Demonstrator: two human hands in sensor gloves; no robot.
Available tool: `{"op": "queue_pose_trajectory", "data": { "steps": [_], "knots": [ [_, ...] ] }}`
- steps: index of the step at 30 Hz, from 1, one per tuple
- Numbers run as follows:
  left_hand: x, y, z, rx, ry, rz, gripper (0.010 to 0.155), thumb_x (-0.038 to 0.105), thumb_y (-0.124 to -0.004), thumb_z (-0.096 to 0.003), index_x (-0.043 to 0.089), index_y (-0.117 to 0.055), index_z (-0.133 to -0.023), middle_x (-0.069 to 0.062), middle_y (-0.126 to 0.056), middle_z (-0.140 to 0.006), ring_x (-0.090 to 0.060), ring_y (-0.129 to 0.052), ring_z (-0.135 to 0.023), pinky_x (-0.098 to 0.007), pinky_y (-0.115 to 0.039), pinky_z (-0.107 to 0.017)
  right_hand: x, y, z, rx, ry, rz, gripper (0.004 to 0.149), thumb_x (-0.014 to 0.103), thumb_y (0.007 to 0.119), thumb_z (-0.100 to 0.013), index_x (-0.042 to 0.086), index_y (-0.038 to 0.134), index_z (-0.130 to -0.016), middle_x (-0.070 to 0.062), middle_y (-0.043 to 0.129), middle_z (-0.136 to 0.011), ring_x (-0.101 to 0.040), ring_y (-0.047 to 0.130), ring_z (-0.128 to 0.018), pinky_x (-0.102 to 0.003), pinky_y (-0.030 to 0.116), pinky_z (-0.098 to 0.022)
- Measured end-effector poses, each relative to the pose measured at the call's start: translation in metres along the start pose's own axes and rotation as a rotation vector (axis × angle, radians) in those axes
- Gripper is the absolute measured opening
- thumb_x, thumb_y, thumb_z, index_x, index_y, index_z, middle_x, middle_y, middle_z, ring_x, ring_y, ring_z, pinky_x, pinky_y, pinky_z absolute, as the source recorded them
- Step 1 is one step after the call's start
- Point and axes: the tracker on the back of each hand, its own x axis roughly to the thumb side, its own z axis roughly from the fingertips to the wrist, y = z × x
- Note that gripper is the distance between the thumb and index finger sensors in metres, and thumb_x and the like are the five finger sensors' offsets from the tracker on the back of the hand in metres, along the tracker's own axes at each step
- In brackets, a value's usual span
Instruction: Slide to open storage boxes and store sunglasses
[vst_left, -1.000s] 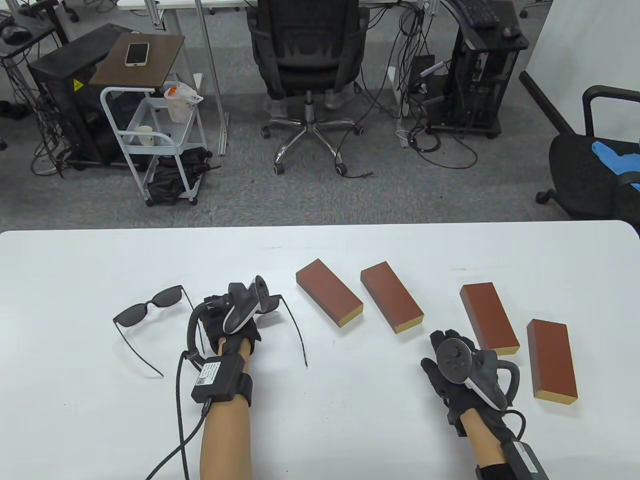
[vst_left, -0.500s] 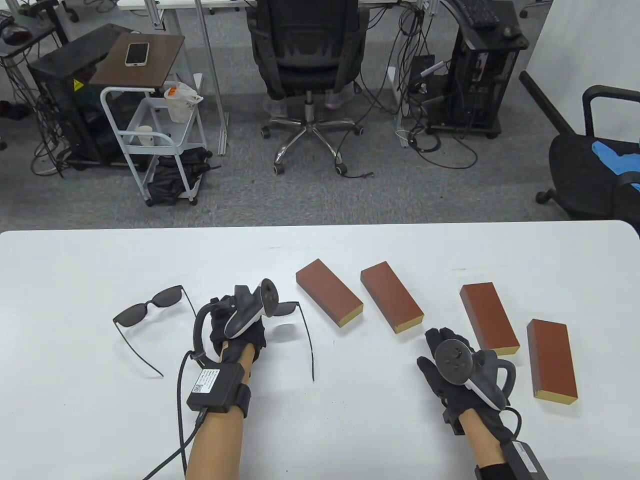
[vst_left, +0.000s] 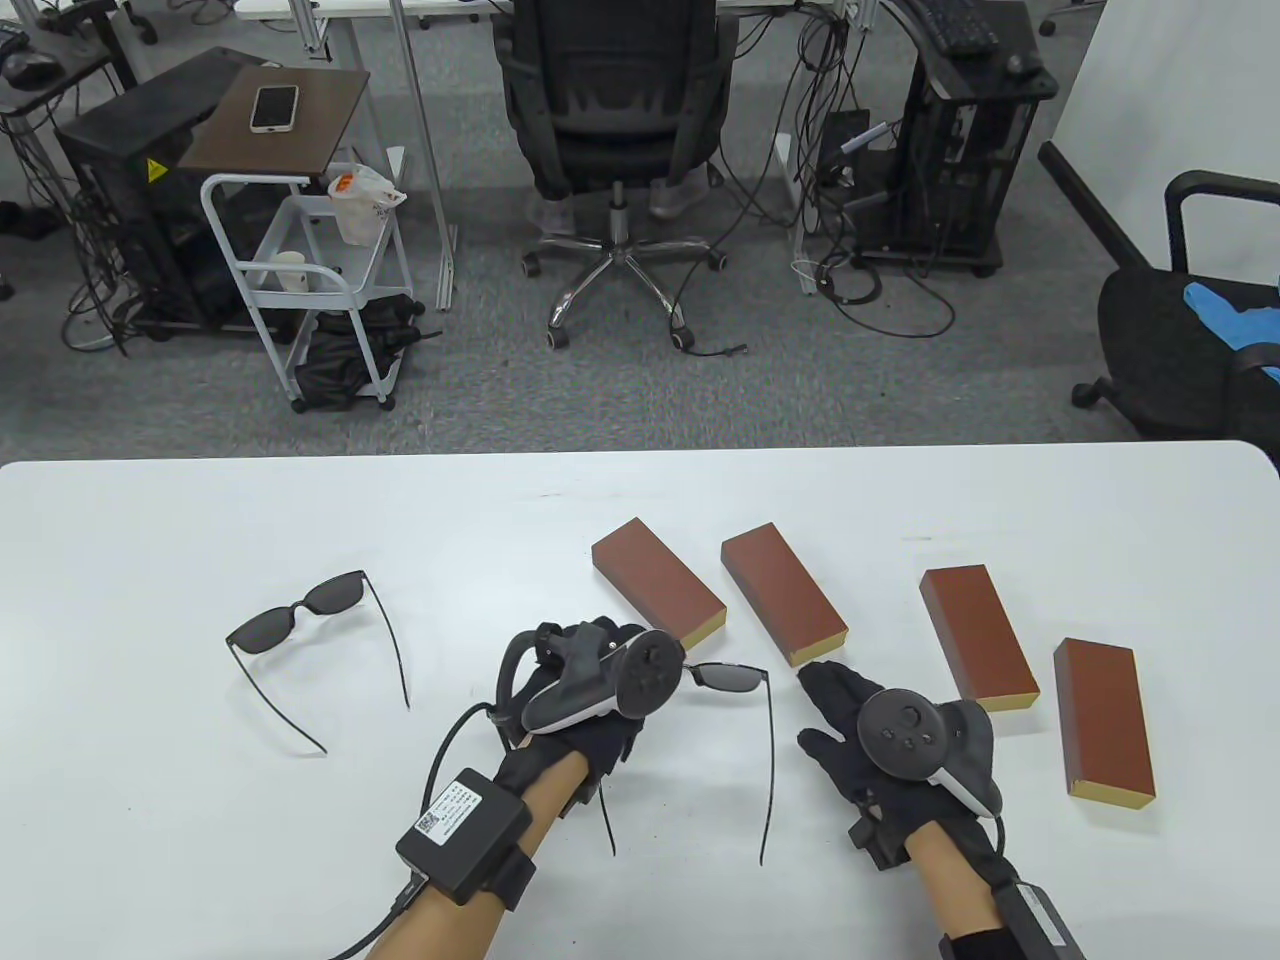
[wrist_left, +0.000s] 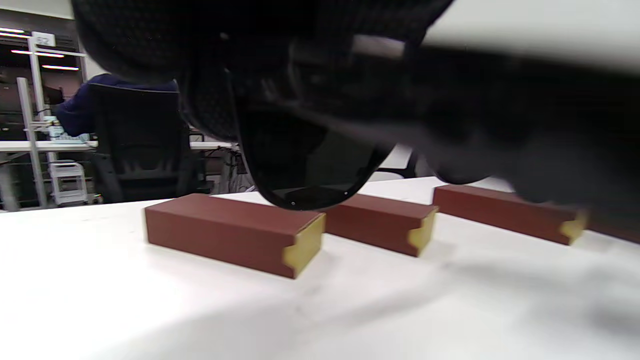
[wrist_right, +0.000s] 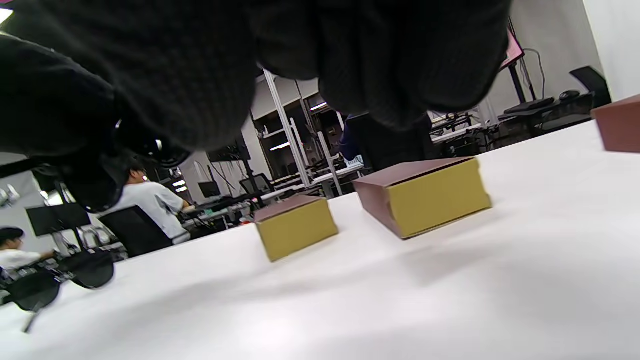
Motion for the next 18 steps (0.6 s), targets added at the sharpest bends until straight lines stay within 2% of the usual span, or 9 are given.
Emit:
{"op": "queue_pose_trajectory", "data": {
  "steps": [4,8,13,18],
  "knots": [
    [0.018,0.005,0.005,-0.004,-0.039,0.054,0.043,0.032,-0.08,-0.0455,0.037,-0.089,-0.088,0.002,-0.095,-0.082,-0.027,-0.095,-0.068,-0.052,-0.077,-0.05,-0.002,0.0,0.0,0.012,-0.009,-0.14,0.066,0.041,0.095,-0.025,0.024,0.071,-0.084,-0.011,0.079,-0.089,-0.033,0.088,-0.077,-0.042,0.082,-0.056],
    [0.026,0.009,0.008,0.001,-0.057,0.036,0.043,0.033,-0.08,-0.0455,0.037,-0.089,-0.087,0.0,-0.096,-0.081,-0.027,-0.095,-0.067,-0.052,-0.077,-0.05,-0.004,-0.002,0.0,-0.007,-0.014,-0.254,0.066,0.042,0.096,-0.024,0.024,0.073,-0.083,-0.01,0.082,-0.088,-0.032,0.09,-0.075,-0.041,0.084,-0.055],
    [0.032,0.01,0.013,0.006,-0.078,0.03,0.043,0.032,-0.08,-0.0454,0.037,-0.09,-0.087,0.001,-0.096,-0.08,-0.027,-0.096,-0.066,-0.052,-0.078,-0.049,-0.006,-0.004,0.0,-0.029,0.006,-0.424,0.053,0.038,0.094,-0.026,0.026,0.082,-0.076,-0.007,0.092,-0.079,-0.03,0.098,-0.067,-0.04,0.089,-0.049],
    [0.029,0.011,0.013,-0.011,-0.072,0.113,0.044,0.032,-0.08,-0.0452,0.037,-0.09,-0.088,0.001,-0.096,-0.08,-0.027,-0.096,-0.065,-0.052,-0.078,-0.049,-0.007,-0.006,0.0,-0.042,0.021,-0.465,0.043,0.038,0.093,-0.027,0.025,0.089,-0.068,-0.004,0.104,-0.064,-0.025,0.109,-0.05,-0.036,0.096,-0.035]
  ]
}}
